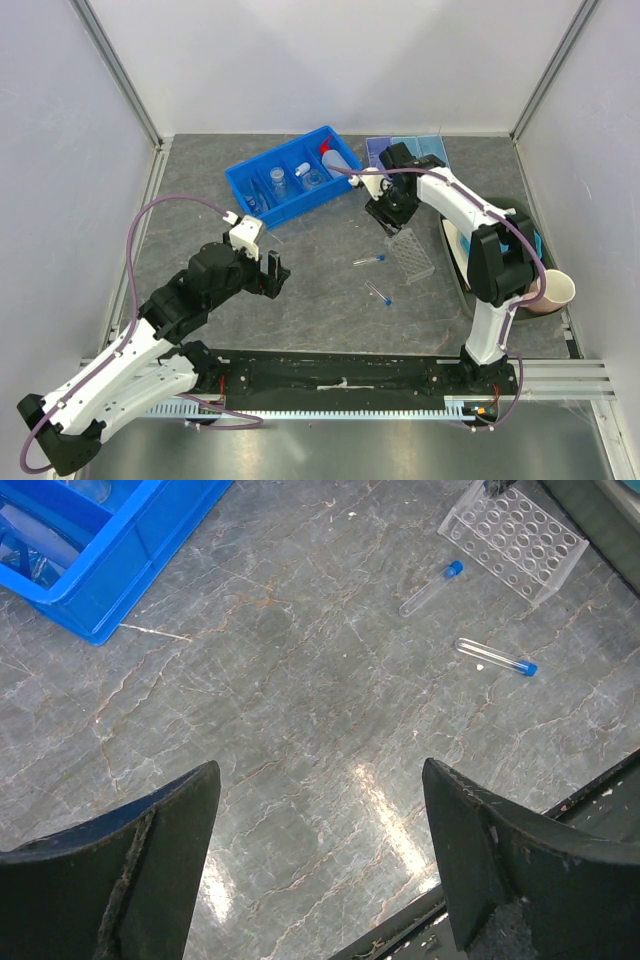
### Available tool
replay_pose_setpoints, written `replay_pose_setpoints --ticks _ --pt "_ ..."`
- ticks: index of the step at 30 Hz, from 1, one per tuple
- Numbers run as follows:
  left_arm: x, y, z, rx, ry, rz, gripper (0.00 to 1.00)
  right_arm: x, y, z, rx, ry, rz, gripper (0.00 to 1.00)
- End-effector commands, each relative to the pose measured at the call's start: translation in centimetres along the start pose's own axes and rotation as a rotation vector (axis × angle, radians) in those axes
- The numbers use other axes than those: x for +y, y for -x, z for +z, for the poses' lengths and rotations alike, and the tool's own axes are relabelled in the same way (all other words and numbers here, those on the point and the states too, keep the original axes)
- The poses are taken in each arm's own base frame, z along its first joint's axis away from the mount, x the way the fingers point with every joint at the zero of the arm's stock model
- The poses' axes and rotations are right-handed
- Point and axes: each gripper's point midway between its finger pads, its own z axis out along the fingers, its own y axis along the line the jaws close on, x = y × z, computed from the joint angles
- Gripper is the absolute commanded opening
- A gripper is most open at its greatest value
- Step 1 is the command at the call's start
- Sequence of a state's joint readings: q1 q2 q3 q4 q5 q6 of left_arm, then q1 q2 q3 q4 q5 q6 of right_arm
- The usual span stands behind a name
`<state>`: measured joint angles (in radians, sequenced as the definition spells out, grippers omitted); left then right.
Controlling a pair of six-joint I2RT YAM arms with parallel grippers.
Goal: Organize the chemistry lab equipment
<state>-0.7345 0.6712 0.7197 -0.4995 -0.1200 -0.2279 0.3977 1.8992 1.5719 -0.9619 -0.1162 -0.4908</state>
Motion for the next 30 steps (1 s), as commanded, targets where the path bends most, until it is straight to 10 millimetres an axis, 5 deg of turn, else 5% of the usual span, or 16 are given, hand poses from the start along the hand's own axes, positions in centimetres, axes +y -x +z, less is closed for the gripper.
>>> replay_pose_setpoints --ticks 1,7,15,20,23,30 --pt "-0.5 0.9 -0.3 -0.040 -0.030 -0.001 0.89 -0.2 3.0 -4.6 -0.135 -0.039 -0.014 0.59" --pt "-1.2 1.4 -0.6 -0.097 -0.074 -0.016 1.00 1.3 3.0 -8.5 -0.256 -0.013 -0.056 0.70" --pt "-6.2 -0.4 0.8 -0.055 -0.373 0.071 0.97 3.6 2.3 -13.9 -0.584 0.109 -0.098 0.79" --pt "-8.6 -2.8 2.4 0.089 -0.473 0.064 0.91 5.6 1.5 -13.9 -0.771 0.222 -0.075 0.98" --pt "-9.3 -3.1 4.0 0.203 -0.430 -0.054 0.90 7.3 1.0 -12.8 -0.809 0.356 -0.036 0.98" --pt "-9.5 -4.0 9.4 0.328 -0.253 -0.252 0.88 6.1 -0.6 -12.0 -0.767 0.411 0.080 0.98"
